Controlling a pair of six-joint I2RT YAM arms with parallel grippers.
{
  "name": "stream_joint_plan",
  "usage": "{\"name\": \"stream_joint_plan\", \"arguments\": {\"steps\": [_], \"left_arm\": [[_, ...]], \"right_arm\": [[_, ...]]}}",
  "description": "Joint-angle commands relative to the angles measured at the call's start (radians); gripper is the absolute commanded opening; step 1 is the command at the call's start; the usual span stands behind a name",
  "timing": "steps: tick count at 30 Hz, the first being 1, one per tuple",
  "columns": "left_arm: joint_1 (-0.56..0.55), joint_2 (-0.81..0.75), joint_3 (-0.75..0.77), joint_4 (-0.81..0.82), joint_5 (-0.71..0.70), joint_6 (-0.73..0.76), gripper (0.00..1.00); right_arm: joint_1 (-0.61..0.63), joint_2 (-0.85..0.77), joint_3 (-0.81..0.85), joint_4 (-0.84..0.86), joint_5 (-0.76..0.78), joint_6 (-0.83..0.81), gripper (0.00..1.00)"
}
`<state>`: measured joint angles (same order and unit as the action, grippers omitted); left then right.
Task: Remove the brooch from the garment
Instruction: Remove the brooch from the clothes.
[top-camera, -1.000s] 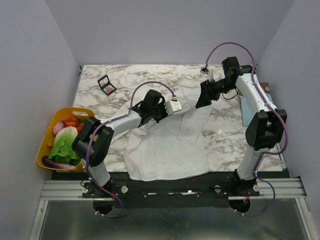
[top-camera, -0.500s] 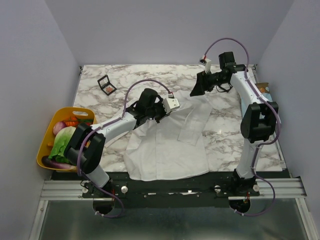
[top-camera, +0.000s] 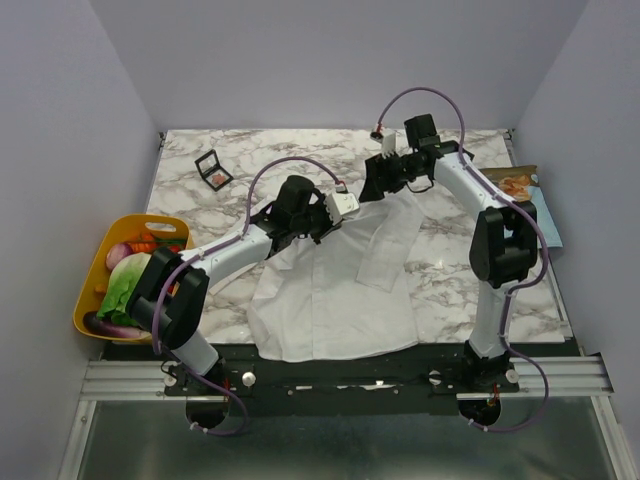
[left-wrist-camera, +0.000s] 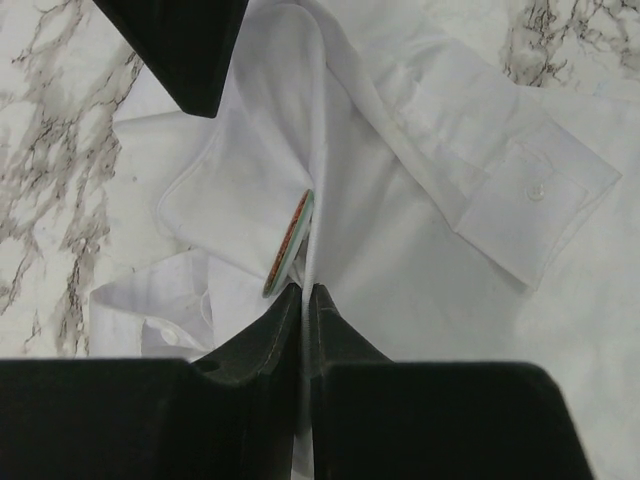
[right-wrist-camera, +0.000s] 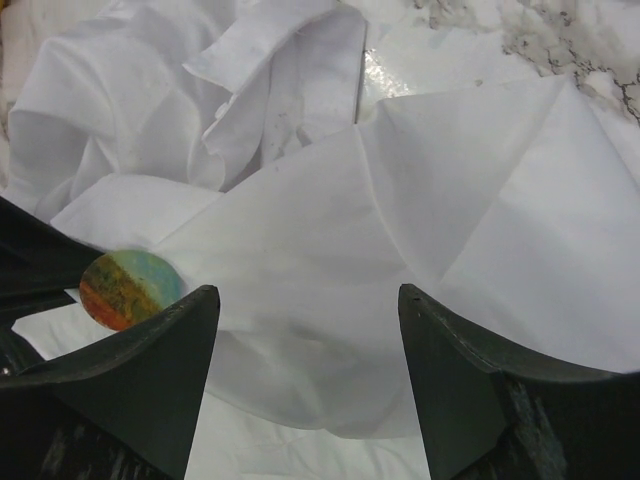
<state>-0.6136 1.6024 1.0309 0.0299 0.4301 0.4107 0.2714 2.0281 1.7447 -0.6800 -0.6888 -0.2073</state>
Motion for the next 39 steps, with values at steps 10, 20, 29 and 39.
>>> {"name": "stream_joint_plan", "arguments": {"steps": [10, 20, 29, 39], "left_arm": [[-0.002, -0.024, -0.038, 0.148, -0.113, -0.062, 0.17], [-0.002, 0.008, -0.023, 0.145, -0.126, -0.076, 0.19], [-0.002, 0.005, -0.042, 0.140, -0.108, -0.058, 0.19], [-0.002, -0.004, -0.038, 0.140, -0.087, -0.076, 0.19]], "right_arm": [[0.071, 0.009, -0.149, -0.006, -0.017, -0.103, 0.77], [0.074, -0.121, -0.226, 0.051, -0.155, -0.145, 0.75], [0.075, -0.175, -0.237, 0.138, -0.169, -0.086, 0.75], [0.075, -0.121, -0.206, 0.186, -0.078, -0.011, 0.70]]}}
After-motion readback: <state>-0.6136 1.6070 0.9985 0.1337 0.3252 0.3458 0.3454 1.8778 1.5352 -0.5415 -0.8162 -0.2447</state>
